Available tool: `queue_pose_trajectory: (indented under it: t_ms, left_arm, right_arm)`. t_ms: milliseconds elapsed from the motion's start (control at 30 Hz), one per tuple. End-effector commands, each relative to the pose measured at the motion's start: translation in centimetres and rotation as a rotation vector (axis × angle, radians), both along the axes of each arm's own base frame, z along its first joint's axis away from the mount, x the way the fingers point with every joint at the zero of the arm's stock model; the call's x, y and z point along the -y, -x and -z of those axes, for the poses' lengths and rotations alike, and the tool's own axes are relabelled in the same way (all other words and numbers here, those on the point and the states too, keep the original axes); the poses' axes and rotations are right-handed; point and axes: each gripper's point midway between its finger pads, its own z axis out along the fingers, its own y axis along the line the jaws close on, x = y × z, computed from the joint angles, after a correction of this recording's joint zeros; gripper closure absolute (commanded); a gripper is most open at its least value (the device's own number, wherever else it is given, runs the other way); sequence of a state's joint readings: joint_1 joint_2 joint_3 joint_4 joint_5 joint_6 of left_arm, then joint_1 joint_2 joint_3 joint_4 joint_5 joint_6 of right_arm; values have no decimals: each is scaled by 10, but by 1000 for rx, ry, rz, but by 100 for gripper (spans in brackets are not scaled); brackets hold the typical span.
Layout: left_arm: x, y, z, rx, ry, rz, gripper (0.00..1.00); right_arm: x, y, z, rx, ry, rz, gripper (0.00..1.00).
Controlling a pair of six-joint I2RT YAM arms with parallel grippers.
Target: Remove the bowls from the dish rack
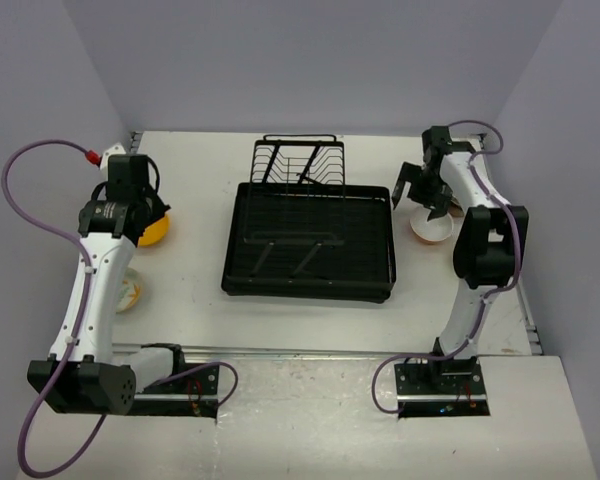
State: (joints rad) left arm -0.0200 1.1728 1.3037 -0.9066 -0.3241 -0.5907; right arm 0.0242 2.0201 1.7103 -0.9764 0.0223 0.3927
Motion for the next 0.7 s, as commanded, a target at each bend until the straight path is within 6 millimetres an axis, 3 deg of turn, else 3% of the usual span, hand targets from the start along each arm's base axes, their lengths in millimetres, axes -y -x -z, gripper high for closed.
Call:
queue_pose_trajectory:
  t_ms: [0, 67, 167, 200, 233, 267, 333, 467, 500, 600, 633, 667]
  left_arm:
    - [-9, 3, -3, 12, -49, -8, 100]
    - [-8, 3, -4, 15, -56, -3, 97]
    - [-8, 1, -7, 26, -63, 4, 73]
    - [-7, 1, -8, 28, -65, 9, 58]
    - [-7, 0, -9, 31, -64, 10, 53]
    - [-7, 0, -9, 30, -68, 13, 42]
    - [-6, -1, -11, 37, -71, 17, 34]
    - [-5, -1, -15, 43, -81, 27, 4]
    - [-5, -1, -15, 44, -83, 28, 0]
    - [-4, -1, -18, 51, -85, 33, 0]
    - [-3, -1, -20, 54, -88, 39, 0]
    - [-4, 0, -21, 57, -92, 36, 0]
  right_arm:
    - [-7, -2, -77, 195, -9, -20, 1]
    - [-11, 2, -92, 236, -11, -46, 1]
    - [-20, 14, -120, 314, -35, -80, 1]
    - [-22, 19, -123, 324, -42, -90, 1]
    - [-25, 25, -137, 365, -44, -100, 1]
    - [-28, 30, -137, 367, -53, -110, 1]
    - [-34, 39, -154, 419, -81, -130, 1]
    - [-39, 60, -165, 468, -114, -158, 1]
    - [-39, 63, -168, 480, -116, -158, 1]
    - [-33, 81, -180, 541, -102, -132, 1]
    - [-30, 91, -194, 595, -91, -121, 1]
    - [-27, 96, -192, 605, -80, -104, 1]
